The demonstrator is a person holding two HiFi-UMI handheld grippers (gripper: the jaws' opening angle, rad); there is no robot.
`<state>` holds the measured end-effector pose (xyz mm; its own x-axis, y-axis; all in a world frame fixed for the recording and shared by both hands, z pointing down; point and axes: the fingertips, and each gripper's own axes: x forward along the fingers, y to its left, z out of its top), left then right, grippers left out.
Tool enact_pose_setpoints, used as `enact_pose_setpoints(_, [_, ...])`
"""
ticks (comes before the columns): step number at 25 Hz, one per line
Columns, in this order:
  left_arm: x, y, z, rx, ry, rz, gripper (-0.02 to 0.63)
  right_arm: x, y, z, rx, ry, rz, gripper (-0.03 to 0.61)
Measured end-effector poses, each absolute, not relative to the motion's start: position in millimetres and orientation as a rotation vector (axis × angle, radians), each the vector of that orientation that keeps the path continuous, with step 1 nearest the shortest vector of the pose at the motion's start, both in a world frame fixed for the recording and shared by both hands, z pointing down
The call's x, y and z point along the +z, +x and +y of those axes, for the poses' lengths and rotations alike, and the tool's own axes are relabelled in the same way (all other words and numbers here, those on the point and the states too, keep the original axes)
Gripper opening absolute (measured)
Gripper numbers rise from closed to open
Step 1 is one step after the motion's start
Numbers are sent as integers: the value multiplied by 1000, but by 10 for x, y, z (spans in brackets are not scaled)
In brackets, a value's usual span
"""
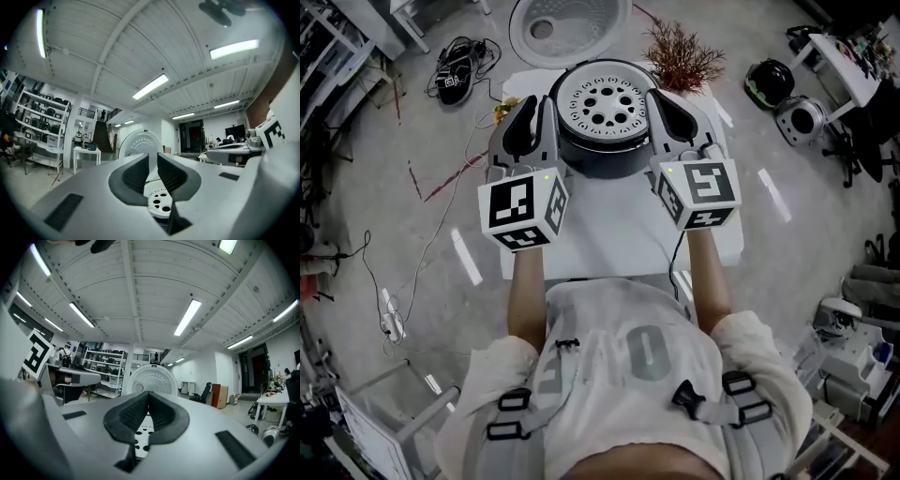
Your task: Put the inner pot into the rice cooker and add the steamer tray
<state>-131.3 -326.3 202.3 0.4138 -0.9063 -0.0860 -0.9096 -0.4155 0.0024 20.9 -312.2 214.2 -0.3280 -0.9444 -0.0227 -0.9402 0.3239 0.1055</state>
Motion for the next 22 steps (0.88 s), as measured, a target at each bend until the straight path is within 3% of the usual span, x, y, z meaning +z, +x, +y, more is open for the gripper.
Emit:
enact_pose_setpoints(5, [2100,-1324,-2867,154,-2485,1691,21,2084,185,-2790,-257,1824,-2560,9])
enact_pose_setpoints(15, [2876,-1216,-2523,-8,-2551,1693,20,2989,199,-2322,93,1837,-2563,9])
enact_pose_setpoints(22, [2878,-1117,-2466,-7,-2574,1687,20,3070,269,-2260,81,1812,-2528,9])
